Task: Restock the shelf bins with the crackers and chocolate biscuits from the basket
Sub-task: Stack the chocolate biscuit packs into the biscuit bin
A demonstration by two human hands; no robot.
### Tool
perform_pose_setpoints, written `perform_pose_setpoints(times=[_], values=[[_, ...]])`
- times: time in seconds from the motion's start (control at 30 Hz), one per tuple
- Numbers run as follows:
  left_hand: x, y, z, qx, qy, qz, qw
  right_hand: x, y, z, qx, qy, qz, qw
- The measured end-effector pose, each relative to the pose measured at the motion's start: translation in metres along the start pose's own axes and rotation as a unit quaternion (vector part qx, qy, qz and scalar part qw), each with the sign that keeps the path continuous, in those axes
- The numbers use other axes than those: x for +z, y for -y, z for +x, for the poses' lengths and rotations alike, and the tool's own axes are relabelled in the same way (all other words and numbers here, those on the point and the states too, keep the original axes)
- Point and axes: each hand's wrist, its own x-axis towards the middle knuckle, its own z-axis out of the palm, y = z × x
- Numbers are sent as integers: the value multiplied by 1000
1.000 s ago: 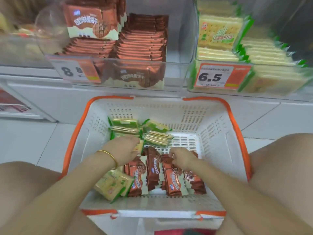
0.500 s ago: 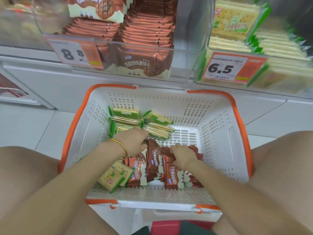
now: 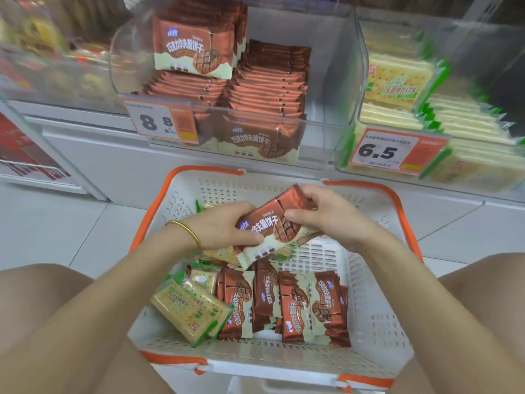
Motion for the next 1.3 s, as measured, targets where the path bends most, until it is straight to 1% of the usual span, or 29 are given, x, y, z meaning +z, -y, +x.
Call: perform_pose_setpoints(times=[0.1,0.2,0.23,0.3,0.33,0.37,0.4,0.43,0.47,0.5,0.57,0.7,0.73,0.77,0.8,0.83,0.87,0.9,0.97,1.07,1.13,1.2,1.23,1.3], values=[[-50,-17,-18,48,-112,-120,985,-10,47,-4,-65,-38,18,997],[-96,-28,-33,92,-193,-131,968,-12,90,5,-120,-57,17,991],[-108,-30,-35,103,-223,-135,960,-11,104,12,-142,-76,15,987],[-131,-29,-34,115,-331,-140,926,-9,133,33,-187,-143,16,972],[-140,-27,-33,115,-403,-110,901,-9,145,47,-205,-185,18,961],[-148,-21,-31,108,-473,-50,873,-8,155,64,-219,-222,21,950],[-153,-13,-29,96,-522,25,847,-6,164,81,-229,-254,20,939],[-155,-4,-26,83,-538,91,834,-3,170,99,-236,-277,10,931],[-154,7,-21,69,-526,132,837,1,175,118,-238,-291,-8,927],[-151,16,-17,58,-504,152,848,4,178,137,-236,-295,-32,925],[-139,30,-9,42,-477,164,862,13,180,169,-233,-293,-71,924],[-127,35,-2,55,-476,169,861,28,179,205,-213,-305,-122,920],[-127,34,-1,55,-478,168,860,30,178,208,-205,-316,-166,912],[-128,33,-1,57,-481,170,858,31,177,209,-191,-339,-237,890],[-128,33,-1,56,-481,168,859,32,176,209,-177,-365,-309,860],[-128,32,-2,53,-479,165,861,32,176,209,-167,-382,-357,836],[-127,31,-2,50,-475,163,863,33,176,207,-160,-389,-378,825],[-127,32,-2,50,-474,162,864,33,176,207,-157,-390,-382,823],[-127,31,-3,54,-475,158,864,35,175,206,-147,-377,-375,834],[-125,30,-6,84,-493,158,851,36,175,196,-151,-372,-351,846],[-117,22,-12,126,-504,164,839,32,177,173,-184,-381,-319,848],[-105,12,-19,157,-508,182,827,29,172,130,-240,-366,-256,862],[-97,8,-21,173,-501,196,825,29,165,102,-267,-349,-216,872],[-80,2,-21,210,-453,217,839,29,135,50,-299,-284,-146,899]])
